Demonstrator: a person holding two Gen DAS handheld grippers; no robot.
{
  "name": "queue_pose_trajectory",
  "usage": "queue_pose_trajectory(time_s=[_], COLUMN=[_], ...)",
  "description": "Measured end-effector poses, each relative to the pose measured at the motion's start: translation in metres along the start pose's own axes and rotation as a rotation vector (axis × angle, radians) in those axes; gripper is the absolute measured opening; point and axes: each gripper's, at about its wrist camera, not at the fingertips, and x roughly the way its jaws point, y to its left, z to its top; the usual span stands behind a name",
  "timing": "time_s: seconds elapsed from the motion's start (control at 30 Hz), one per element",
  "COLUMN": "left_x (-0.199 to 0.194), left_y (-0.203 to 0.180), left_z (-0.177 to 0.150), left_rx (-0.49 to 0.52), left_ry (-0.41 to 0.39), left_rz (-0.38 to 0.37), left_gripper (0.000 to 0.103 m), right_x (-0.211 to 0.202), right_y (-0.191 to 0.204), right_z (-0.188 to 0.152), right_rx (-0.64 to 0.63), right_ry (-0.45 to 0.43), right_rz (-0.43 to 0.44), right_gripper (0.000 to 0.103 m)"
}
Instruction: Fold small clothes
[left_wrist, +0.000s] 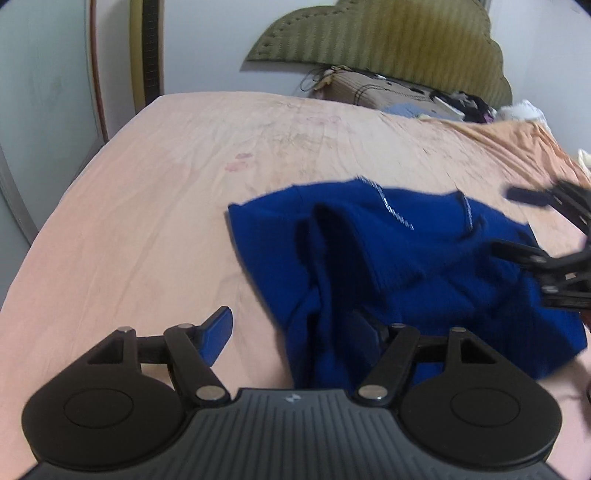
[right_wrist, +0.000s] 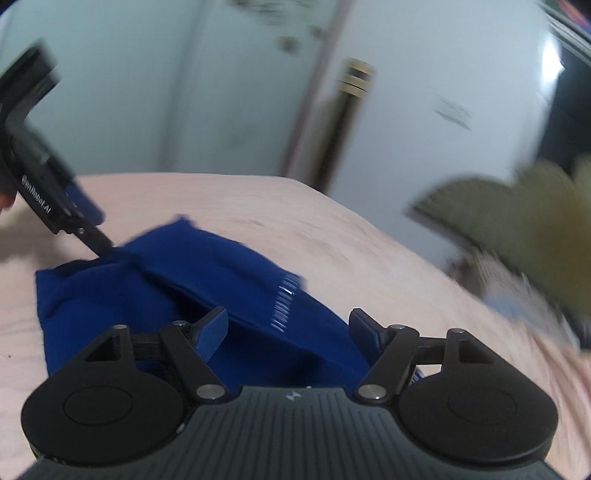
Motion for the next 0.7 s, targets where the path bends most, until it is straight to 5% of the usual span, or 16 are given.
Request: queue_pose_trajectory(time_s=[0.1, 0.13, 0.17, 0.2, 0.3, 0.47, 0.5, 0.6, 0.63, 0.7], left_x=[-0.004, -0.003, -0.002, -0.001, 0.0, -0.015, -0.019, -0.025, -0.027, -0.029], left_y=[-0.009, -0.013, -0.018, -0.023, -0.034, -0.027, -0.024, -0.018, -0.017, -0.016], left_z=[-0.016, -0.021, -0.027, -0.033, -0.05, -0.047, -0.043, -0.029, -0.024, -0.016], left_rx=[0.068, 0.101, 0.134, 0.17, 0.262, 0.223, 0.203, 0.144, 0.128, 0.097], left_ry=[0.014, 0.024, 0.034, 0.043, 0.037, -0.021, -0.04, -0.088, -0.107, -0.134], left_rz=[0.03, 0.048, 0.068, 0.093, 0.155, 0.163, 0.167, 0.197, 0.2, 0.179], left_gripper=[0.071, 0.071, 0.071, 0.071, 0.071, 0.071, 0.071, 0.071, 0.071, 0.071], right_x=[0.027, 0.036, 0.045, 0.053, 0.068, 0.087, 0.092, 0.108, 0.106, 0.09], right_y=[0.031, 0.037, 0.041, 0.041, 0.031, -0.028, -0.038, -0.051, -0.051, -0.053], right_z=[0.012, 0.015, 0.02, 0.025, 0.039, 0.052, 0.053, 0.052, 0.051, 0.048], right_rx=[-0.122, -0.13, -0.12, -0.097, 0.002, 0.344, 0.402, 0.468, 0.469, 0.483], right_ry=[-0.001, 0.01, 0.03, 0.053, 0.052, 0.032, 0.035, 0.078, 0.067, 0.008], right_rz=[0.014, 0.055, 0.094, 0.126, 0.148, 0.096, 0.07, -0.062, -0.095, -0.104], right_gripper=[0.073, 0.057, 0.024, 0.01, 0.002, 0.003, 0.008, 0.056, 0.064, 0.064])
